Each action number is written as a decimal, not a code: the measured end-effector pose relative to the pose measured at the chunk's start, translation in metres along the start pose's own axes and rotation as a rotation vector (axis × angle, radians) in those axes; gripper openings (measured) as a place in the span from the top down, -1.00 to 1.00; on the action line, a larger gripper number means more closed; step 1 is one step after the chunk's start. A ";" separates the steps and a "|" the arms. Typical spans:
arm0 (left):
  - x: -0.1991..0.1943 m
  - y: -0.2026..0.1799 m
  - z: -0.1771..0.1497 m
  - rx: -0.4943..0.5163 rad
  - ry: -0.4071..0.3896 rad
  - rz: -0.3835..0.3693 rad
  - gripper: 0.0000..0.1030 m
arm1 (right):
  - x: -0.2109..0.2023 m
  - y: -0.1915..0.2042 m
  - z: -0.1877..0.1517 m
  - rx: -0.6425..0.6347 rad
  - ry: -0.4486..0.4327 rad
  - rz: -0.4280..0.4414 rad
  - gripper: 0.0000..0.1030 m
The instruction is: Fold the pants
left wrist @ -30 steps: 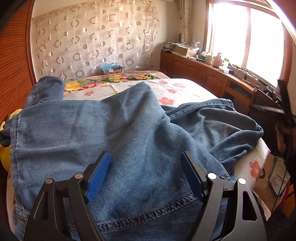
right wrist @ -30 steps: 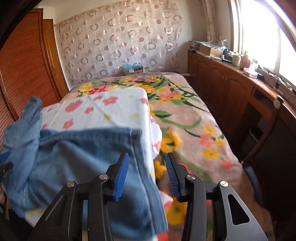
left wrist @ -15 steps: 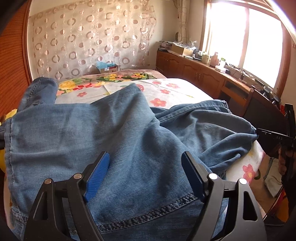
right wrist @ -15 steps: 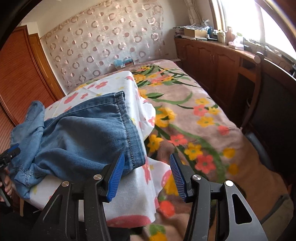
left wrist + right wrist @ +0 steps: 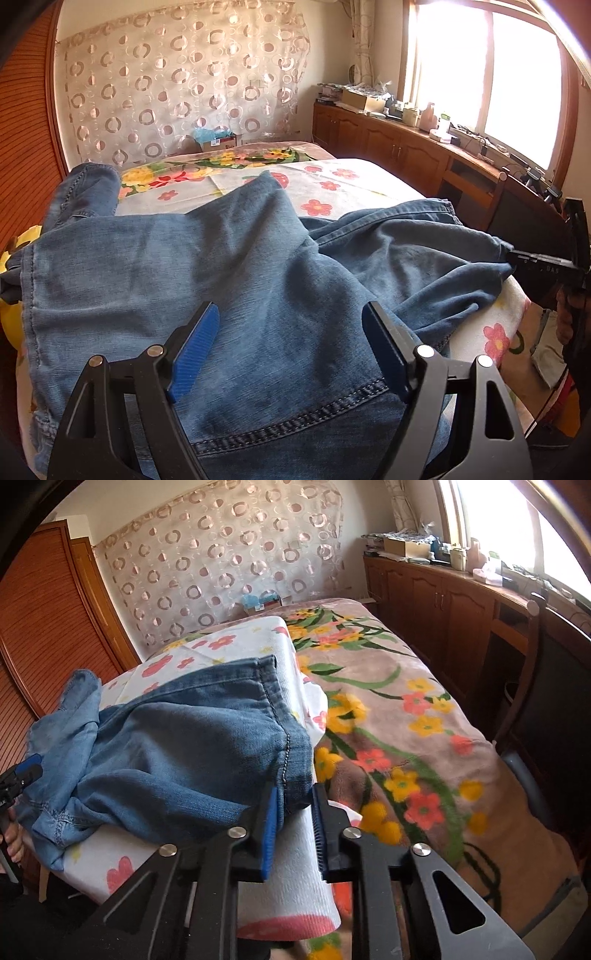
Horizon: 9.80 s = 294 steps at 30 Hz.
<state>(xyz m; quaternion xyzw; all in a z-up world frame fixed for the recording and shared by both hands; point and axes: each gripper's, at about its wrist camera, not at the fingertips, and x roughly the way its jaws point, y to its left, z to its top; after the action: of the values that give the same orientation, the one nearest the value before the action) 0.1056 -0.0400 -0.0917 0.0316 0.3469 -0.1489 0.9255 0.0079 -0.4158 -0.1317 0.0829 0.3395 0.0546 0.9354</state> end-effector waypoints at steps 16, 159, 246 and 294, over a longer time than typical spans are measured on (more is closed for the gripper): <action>-0.080 0.073 -0.004 -0.131 -0.128 0.101 -0.56 | -0.067 0.258 0.104 -0.468 -0.256 0.408 0.81; -0.033 0.142 -0.060 -0.200 0.046 0.207 -0.61 | 0.153 0.330 0.167 -0.341 0.076 0.419 0.94; -0.167 0.209 -0.081 -0.308 -0.112 0.443 -0.61 | 0.046 0.519 0.036 -0.561 0.242 0.796 0.58; -0.087 0.178 -0.086 -0.267 0.043 0.172 0.86 | 0.102 0.474 0.097 -0.508 0.060 0.636 -0.41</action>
<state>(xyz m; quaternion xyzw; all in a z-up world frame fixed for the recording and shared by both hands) 0.0417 0.1659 -0.1085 -0.0588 0.3795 -0.0211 0.9231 0.1263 0.0537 -0.0309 -0.0517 0.2998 0.4258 0.8521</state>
